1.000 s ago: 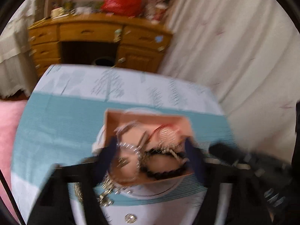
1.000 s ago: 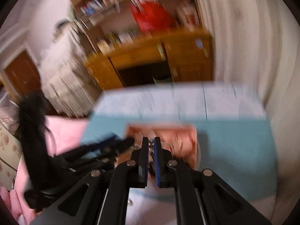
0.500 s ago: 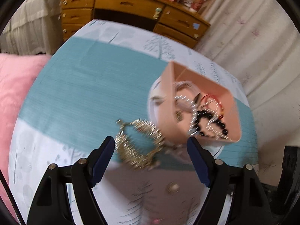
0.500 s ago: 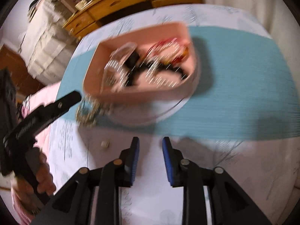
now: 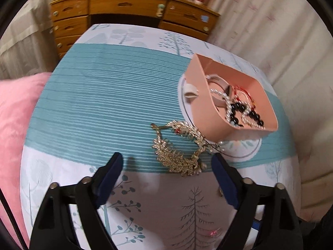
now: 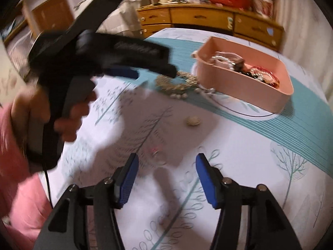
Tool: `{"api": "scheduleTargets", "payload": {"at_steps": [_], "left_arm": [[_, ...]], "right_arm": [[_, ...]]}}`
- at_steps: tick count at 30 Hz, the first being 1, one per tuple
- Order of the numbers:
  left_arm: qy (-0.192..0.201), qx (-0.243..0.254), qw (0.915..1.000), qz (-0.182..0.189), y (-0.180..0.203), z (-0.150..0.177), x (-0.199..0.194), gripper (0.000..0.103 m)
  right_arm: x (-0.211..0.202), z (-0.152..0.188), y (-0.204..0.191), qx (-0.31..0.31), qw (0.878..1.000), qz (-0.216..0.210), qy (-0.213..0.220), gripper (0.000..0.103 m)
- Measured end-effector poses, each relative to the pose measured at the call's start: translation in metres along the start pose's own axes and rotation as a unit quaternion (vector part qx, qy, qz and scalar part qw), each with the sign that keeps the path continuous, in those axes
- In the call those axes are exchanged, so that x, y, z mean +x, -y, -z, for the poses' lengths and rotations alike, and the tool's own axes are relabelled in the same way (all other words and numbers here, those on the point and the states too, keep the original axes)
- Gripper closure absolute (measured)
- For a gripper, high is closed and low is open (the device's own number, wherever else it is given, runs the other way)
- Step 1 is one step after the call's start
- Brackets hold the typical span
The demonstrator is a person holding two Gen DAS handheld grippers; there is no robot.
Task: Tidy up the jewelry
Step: 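Close the left tool on the gold leaf hair comb while the right tool reaches the pink-stone ring, then carry the comb with the left tool into the tray while the right tool drops the ring there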
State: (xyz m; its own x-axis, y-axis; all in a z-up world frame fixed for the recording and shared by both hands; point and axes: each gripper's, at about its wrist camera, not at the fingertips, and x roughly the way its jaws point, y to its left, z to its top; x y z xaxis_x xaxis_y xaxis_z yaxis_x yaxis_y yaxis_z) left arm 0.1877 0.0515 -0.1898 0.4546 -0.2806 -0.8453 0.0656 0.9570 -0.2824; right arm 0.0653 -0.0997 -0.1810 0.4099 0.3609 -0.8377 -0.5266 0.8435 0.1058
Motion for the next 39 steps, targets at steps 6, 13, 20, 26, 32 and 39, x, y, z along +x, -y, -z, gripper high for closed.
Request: {"api": "scheduleTargets", "payload": {"at_steps": [6, 13, 20, 26, 32, 39], "left_arm": [[-0.022, 0.052, 0.9984, -0.001, 0.009, -0.004, 0.015, 0.012], [-0.026, 0.11, 0.9935, -0.012, 0.015, -0.01, 0.027, 0.012], [-0.008, 0.158, 0.9873, -0.019, 0.018, -0.015, 0.033, 0.019], [0.016, 0.19, 0.9815, -0.008, 0.02, -0.011, 0.029, 0.035], [0.037, 0.2, 0.9791, -0.002, 0.02, -0.006, 0.027, 0.046], [0.042, 0.193, 0.9803, -0.001, 0.019, -0.007, 0.024, 0.047]], "right_arm": [[0.009, 0.012, -0.028, -0.04, 0.998, 0.038, 0.012, 0.046], [0.016, 0.014, -0.032, -0.007, 0.996, 0.082, 0.017, 0.046], [0.022, 0.007, -0.034, 0.046, 0.993, 0.106, 0.026, 0.049], [0.024, 0.004, -0.038, 0.05, 0.992, 0.114, 0.031, 0.067], [0.025, 0.0, -0.035, 0.06, 0.991, 0.113, 0.033, 0.082], [0.03, -0.012, -0.026, 0.07, 0.992, 0.1, 0.029, 0.082]]}}
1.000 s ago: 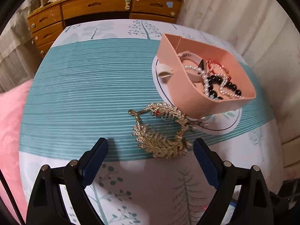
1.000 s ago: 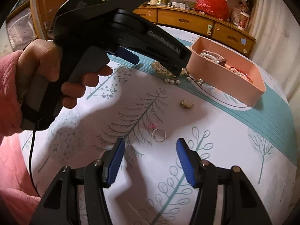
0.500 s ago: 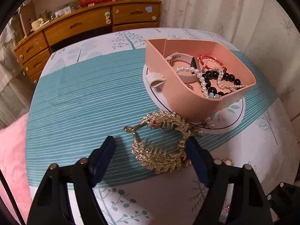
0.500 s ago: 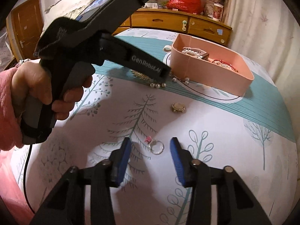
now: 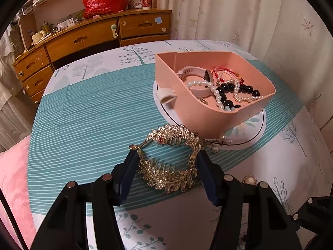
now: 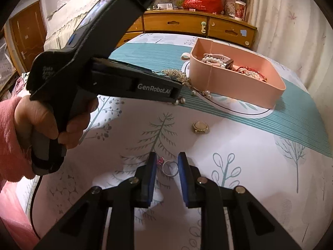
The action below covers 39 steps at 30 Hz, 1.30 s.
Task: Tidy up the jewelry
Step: 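Carry the comb with the left tool into the tray while the right tool drops the ring there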
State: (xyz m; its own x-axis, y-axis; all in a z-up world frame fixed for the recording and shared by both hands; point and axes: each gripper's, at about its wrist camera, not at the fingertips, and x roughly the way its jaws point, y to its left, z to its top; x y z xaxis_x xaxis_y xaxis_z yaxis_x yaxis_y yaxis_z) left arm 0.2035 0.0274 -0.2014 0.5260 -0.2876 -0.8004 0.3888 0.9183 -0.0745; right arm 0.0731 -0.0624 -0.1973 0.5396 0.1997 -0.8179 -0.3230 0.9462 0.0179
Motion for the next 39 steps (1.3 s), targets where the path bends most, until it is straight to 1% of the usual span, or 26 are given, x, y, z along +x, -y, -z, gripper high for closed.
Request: {"api": "scheduleTargets", "payload": {"at_steps": [7, 12, 16, 20, 22, 25, 27, 29, 33, 37, 39], "left_arm": [[0.018, -0.036, 0.9992, 0.006, -0.014, -0.011, -0.017, 0.047], [0.038, -0.018, 0.9989, -0.018, -0.016, -0.025, -0.036, 0.047], [0.057, -0.022, 0.9981, -0.006, -0.016, -0.038, -0.055, 0.047], [0.083, -0.01, 0.9965, -0.005, -0.01, -0.052, -0.073, 0.047], [0.095, -0.007, 0.9954, -0.004, -0.006, -0.061, -0.08, 0.046], [0.117, 0.002, 0.9931, 0.004, 0.002, -0.075, -0.089, 0.046], [0.131, 0.01, 0.9913, 0.008, 0.008, -0.084, -0.094, 0.046], [0.144, 0.017, 0.9893, 0.013, 0.015, -0.095, -0.096, 0.046], [0.158, 0.026, 0.9869, 0.018, 0.026, -0.112, -0.094, 0.046], [0.158, 0.036, 0.9865, 0.021, 0.038, -0.121, -0.087, 0.046], [0.146, 0.036, 0.9883, 0.028, 0.042, -0.124, -0.079, 0.046]], "right_arm": [[-0.007, -0.018, 0.009, 0.007, 1.0, -0.004, 0.023, 0.082], [-0.017, -0.041, 0.02, 0.007, 0.998, 0.001, 0.057, 0.082], [-0.023, -0.058, 0.028, 0.001, 0.996, 0.011, 0.084, 0.082], [-0.027, -0.077, 0.043, 0.017, 0.993, 0.019, 0.12, 0.082], [-0.03, -0.086, 0.049, 0.026, 0.99, 0.019, 0.137, 0.082], [-0.035, -0.102, 0.061, 0.033, 0.985, 0.031, 0.168, 0.082], [-0.037, -0.111, 0.068, 0.036, 0.982, 0.041, 0.181, 0.082], [-0.04, -0.118, 0.077, 0.041, 0.979, 0.052, 0.193, 0.082], [-0.046, -0.127, 0.099, 0.058, 0.974, 0.071, 0.205, 0.082], [-0.048, -0.127, 0.115, 0.065, 0.971, 0.09, 0.209, 0.082], [-0.048, -0.124, 0.121, 0.067, 0.97, 0.096, 0.212, 0.082]]}}
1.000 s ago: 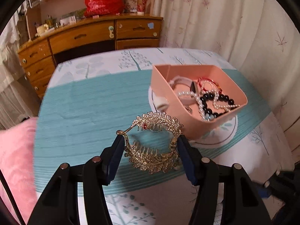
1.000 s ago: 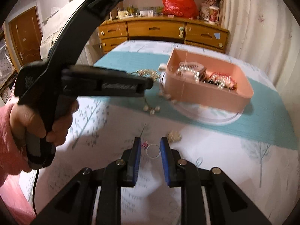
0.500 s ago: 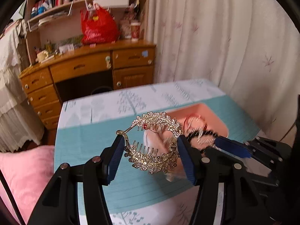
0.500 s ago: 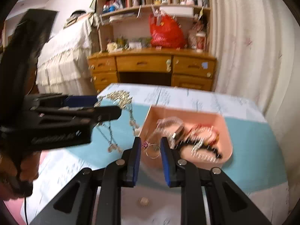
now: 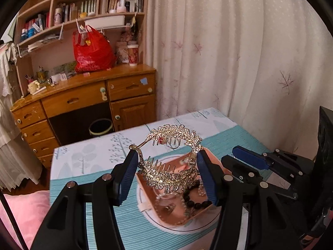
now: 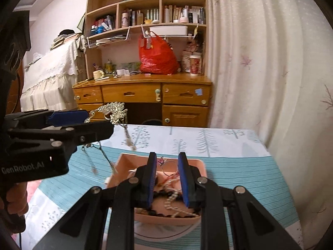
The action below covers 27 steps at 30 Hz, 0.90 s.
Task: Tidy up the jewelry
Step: 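Carry the comb with the left tool into the tray while the right tool drops the ring there, then move the right tool to the round white-and-gold pendant and close on it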
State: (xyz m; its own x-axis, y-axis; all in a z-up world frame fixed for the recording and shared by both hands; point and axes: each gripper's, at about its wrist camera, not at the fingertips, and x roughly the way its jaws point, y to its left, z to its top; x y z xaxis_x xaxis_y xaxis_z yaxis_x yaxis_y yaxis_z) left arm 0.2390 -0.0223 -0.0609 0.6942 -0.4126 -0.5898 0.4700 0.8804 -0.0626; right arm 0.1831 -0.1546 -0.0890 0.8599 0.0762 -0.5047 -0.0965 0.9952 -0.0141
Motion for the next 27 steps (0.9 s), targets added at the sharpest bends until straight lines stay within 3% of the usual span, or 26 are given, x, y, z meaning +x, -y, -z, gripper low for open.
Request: {"api": "scheduleTargets", "payload": {"at_steps": [2, 3, 4, 16, 21, 23, 27], "left_arm": [[-0.031, -0.007, 0.9995, 0.002, 0.002, 0.003, 0.014, 0.031], [-0.039, -0.011, 0.9992, -0.004, 0.003, 0.005, 0.018, 0.019], [-0.041, -0.015, 0.999, -0.013, 0.003, 0.007, 0.021, 0.019], [-0.073, -0.056, 0.9943, -0.054, -0.014, 0.021, 0.029, 0.013], [-0.112, -0.083, 0.9875, -0.074, -0.026, 0.048, 0.03, 0.012], [-0.135, -0.089, 0.9842, -0.072, -0.029, 0.063, 0.029, 0.012], [-0.178, -0.074, 0.9784, -0.075, -0.029, 0.091, 0.025, 0.012]], "right_arm": [[0.004, 0.005, 0.006, 0.003, 1.0, 0.001, -0.007, 0.079], [0.008, 0.007, 0.009, 0.005, 1.0, 0.001, -0.019, 0.066], [0.014, 0.011, 0.012, 0.007, 0.999, 0.004, -0.037, 0.053], [0.015, 0.029, 0.021, 0.004, 0.998, -0.003, -0.065, 0.05], [0.014, 0.045, 0.024, 0.068, 0.992, -0.036, -0.104, 0.046], [0.013, 0.057, 0.025, 0.113, 0.983, -0.064, -0.129, 0.044], [0.004, 0.078, 0.014, 0.132, 0.976, -0.077, -0.154, 0.044]]}}
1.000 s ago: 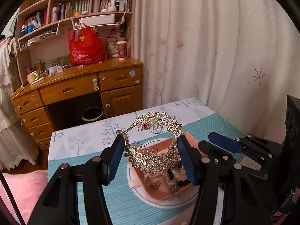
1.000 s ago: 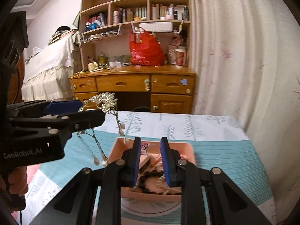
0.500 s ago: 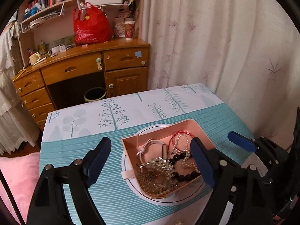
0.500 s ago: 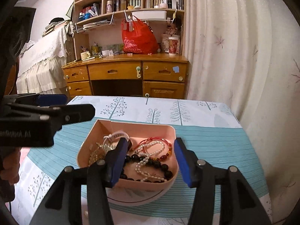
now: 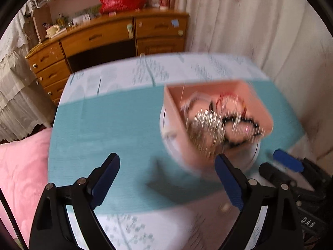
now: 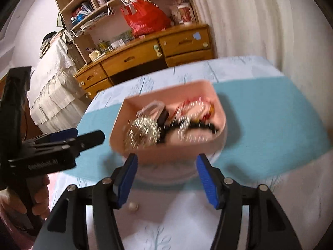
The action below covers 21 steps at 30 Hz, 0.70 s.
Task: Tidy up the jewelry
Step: 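Move the right tool to the round white-and-gold pendant and close on it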
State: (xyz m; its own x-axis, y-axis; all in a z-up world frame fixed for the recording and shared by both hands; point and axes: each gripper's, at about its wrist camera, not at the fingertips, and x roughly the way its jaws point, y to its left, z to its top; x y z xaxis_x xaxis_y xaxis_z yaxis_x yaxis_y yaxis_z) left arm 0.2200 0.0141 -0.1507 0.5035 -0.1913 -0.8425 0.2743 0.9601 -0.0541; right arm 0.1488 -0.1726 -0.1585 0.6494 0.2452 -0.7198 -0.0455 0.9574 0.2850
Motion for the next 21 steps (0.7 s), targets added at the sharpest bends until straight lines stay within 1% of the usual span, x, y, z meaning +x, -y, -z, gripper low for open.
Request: {"api": "scheduleTargets", "payload": {"at_steps": [3, 6, 9, 11, 12, 13, 15, 17, 18, 19, 21], "left_arm": [[-0.03, 0.012, 0.9994, -0.006, -0.002, 0.02, 0.002, 0.012], [-0.058, 0.013, 0.9982, -0.011, -0.004, 0.036, 0.003, 0.012], [-0.078, 0.006, 0.9968, -0.018, -0.006, 0.051, 0.004, 0.012], [-0.087, 0.003, 0.996, -0.017, -0.005, 0.06, 0.005, 0.012], [-0.089, 0.001, 0.9958, -0.022, -0.006, 0.064, 0.005, 0.012], [-0.092, -0.001, 0.9954, -0.028, -0.007, 0.067, 0.005, 0.012], [-0.101, -0.003, 0.9945, -0.028, -0.011, 0.072, 0.006, 0.012], [-0.102, -0.004, 0.9944, -0.025, -0.016, 0.075, 0.005, 0.012], [-0.101, -0.004, 0.9945, -0.027, -0.018, 0.075, 0.004, 0.012], [-0.1, -0.005, 0.9946, -0.026, -0.02, 0.076, 0.003, 0.012], [-0.095, -0.008, 0.9952, -0.023, -0.025, 0.076, -0.001, 0.012]], "right_arm": [[0.001, 0.019, -0.01, -0.008, 1.0, 0.002, -0.021, 0.044], [0.003, 0.034, -0.023, -0.035, 0.998, -0.008, -0.046, 0.044], [0.002, 0.047, -0.04, -0.071, 0.996, -0.016, -0.051, 0.044], [0.002, 0.05, -0.05, -0.092, 0.994, -0.012, -0.053, 0.044], [0.003, 0.052, -0.054, -0.103, 0.993, -0.011, -0.054, 0.044], [0.004, 0.054, -0.058, -0.113, 0.992, -0.008, -0.054, 0.047], [0.007, 0.057, -0.064, -0.127, 0.99, 0.0, -0.056, 0.051], [0.014, 0.059, -0.066, -0.134, 0.989, 0.008, -0.066, 0.058], [0.016, 0.06, -0.066, -0.136, 0.988, 0.01, -0.07, 0.064], [0.019, 0.061, -0.066, -0.137, 0.988, 0.015, -0.075, 0.068], [0.021, 0.061, -0.067, -0.139, 0.987, 0.024, -0.073, 0.07]]}}
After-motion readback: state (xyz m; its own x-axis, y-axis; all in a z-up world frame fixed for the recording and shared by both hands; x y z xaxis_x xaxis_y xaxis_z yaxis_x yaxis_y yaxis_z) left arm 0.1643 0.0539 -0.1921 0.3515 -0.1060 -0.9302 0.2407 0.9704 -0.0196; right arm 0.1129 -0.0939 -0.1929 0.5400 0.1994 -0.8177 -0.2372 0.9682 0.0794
